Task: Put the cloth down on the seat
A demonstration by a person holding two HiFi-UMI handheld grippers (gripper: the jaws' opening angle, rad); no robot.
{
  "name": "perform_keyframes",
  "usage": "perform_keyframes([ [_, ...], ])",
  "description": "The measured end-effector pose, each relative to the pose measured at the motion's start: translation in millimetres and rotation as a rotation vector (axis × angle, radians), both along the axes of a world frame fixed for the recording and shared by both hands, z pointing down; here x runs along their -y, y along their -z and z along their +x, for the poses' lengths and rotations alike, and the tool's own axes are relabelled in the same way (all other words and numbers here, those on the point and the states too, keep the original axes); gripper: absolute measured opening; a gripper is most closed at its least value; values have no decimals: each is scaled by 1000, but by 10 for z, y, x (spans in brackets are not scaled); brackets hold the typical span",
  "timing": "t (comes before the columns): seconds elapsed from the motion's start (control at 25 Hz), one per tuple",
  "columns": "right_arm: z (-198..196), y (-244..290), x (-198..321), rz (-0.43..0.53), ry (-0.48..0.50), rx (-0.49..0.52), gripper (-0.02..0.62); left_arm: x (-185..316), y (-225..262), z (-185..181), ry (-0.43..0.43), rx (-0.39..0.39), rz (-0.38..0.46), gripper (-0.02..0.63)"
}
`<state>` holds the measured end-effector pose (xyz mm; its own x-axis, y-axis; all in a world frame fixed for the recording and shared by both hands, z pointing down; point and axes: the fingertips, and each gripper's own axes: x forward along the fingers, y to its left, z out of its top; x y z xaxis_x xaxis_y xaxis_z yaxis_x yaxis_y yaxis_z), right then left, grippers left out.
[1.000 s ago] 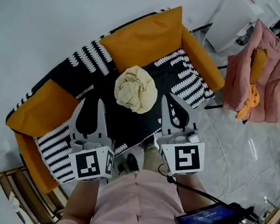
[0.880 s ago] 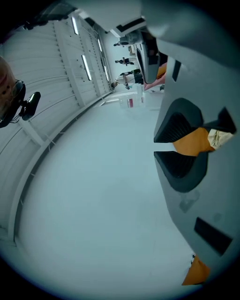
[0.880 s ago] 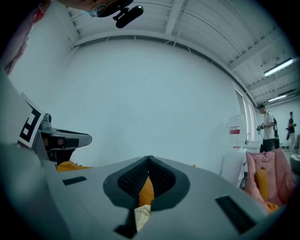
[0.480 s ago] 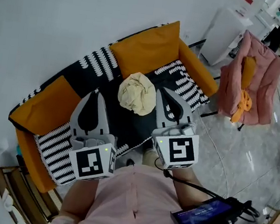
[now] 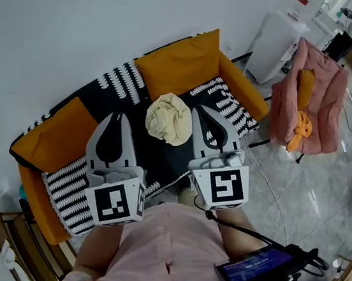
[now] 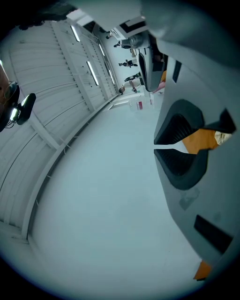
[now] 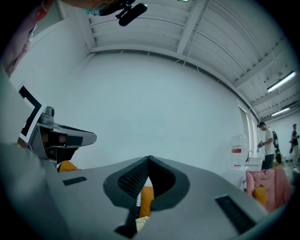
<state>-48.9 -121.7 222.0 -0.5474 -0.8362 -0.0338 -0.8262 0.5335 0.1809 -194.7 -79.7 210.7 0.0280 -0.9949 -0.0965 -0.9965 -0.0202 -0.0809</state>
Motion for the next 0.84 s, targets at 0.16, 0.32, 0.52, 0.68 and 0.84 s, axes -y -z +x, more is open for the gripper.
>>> perform_keyframes([
  [0.16, 22, 9, -8, 5, -2, 6, 0, -1, -6, 20, 0, 8, -3, 38],
  [0.32, 42, 9, 0, 8, -5, 9, 0, 9, -6, 44, -1, 14, -3, 38],
  [0.52, 57, -3, -5, 7, -9, 7, 0, 12, -24, 78, -9, 18, -8, 38],
  [0.68, 90, -27, -16, 3, -14, 10, 0, 7, -50, 109, -12, 19, -13, 38],
  [0.84, 144, -54, 0, 0, -19, 13, 0, 22, -81, 157, -13, 22, -16, 38],
])
